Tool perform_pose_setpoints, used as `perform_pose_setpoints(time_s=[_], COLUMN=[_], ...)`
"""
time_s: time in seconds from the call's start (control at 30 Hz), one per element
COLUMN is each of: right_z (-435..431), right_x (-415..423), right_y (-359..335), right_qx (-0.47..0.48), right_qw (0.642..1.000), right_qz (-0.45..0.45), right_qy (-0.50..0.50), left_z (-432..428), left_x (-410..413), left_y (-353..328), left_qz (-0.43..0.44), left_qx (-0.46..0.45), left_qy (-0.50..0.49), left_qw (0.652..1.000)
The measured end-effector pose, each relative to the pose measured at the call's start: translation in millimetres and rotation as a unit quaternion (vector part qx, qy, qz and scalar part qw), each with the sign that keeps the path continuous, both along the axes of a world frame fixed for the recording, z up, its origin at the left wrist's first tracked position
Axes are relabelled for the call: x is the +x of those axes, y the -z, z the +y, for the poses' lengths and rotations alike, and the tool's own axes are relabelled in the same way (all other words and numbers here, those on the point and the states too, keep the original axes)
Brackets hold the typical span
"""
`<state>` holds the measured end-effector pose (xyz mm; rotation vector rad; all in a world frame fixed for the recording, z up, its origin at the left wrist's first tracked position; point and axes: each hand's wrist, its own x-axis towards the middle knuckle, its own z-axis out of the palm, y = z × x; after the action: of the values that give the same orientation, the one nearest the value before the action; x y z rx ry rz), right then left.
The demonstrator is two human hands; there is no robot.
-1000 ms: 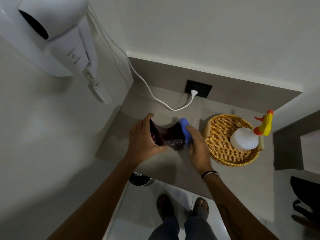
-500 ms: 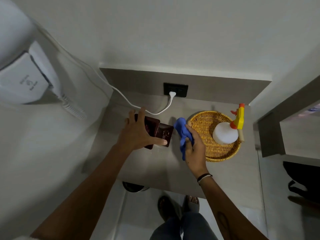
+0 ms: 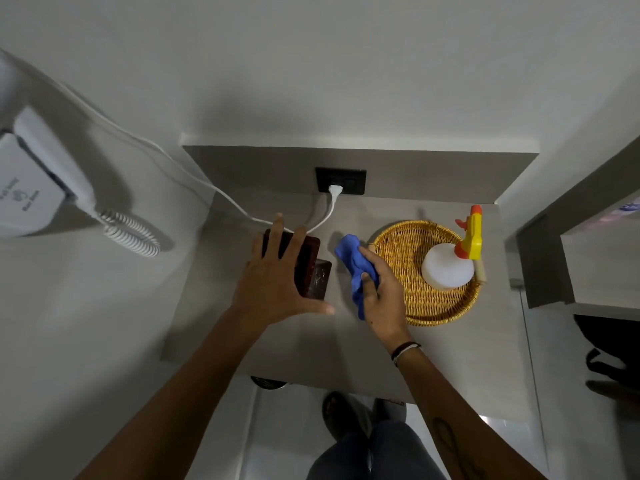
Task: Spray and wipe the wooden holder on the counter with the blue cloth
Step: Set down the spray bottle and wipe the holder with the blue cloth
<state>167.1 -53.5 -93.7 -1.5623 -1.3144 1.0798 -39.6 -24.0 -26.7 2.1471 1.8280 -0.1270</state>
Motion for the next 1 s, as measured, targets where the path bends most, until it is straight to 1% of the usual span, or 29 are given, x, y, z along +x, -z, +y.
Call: perform_pose_setpoints(time_s=[0.1,0.17,0.23,0.3,0.4,0.5,0.67,0.73,0.8,0.93,1.0], right_z=[1.1,1.4,1.6,0.8,-2.9,-14.4,-31.8,-34.8,-32.5,-23.4,-23.1], right_x=[-1.9,-3.4,-4.9,-6.2,-9.4,-16.2,-37.9,-51.7,-66.8,-91.7,-112.1], right_y=[-2.2,-3.8,-3.6,-0.6,4.2,6.3,18.9,23.6,25.7,15.3,3.5], right_qx=[-0.002,0.000,0.000,0.002,0.006,0.020,0.050,0.069,0.085,0.114,0.156], right_qw=[1.000,1.000,1.000,1.000,1.000,0.999,0.998,0.997,0.995,0.992,0.985], right_qz=[0.005,0.006,0.007,0.007,0.001,0.004,-0.010,-0.027,-0.041,-0.056,-0.063], right_qy=[-0.002,-0.002,-0.001,-0.002,0.007,0.034,0.043,0.035,0.015,-0.005,-0.033], left_z=[5.7,7.8,9.8,11.1,8.0,1.6,-10.8,-15.4,-18.8,-28.1,-32.3], left_x=[-4.1,-3.9,-6.2,-11.3,-22.7,-38.9,-75.0,-87.5,-99.6,-116.5,-118.1], left_y=[-3.9,-4.6,-2.8,2.1,12.5,16.6,26.9,30.7,35.8,44.7,49.8], left_qz=[0.022,0.045,0.062,0.036,-0.048,-0.115,-0.193,-0.202,-0.196,-0.197,-0.193], left_qx=[-0.006,0.038,0.093,0.120,0.133,0.158,0.120,0.110,0.115,0.121,0.135], left_qy=[0.032,0.049,0.089,0.118,0.086,0.021,-0.074,-0.086,-0.077,-0.078,-0.082], left_qw=[0.999,0.997,0.990,0.985,0.986,0.981,0.971,0.969,0.971,0.970,0.968])
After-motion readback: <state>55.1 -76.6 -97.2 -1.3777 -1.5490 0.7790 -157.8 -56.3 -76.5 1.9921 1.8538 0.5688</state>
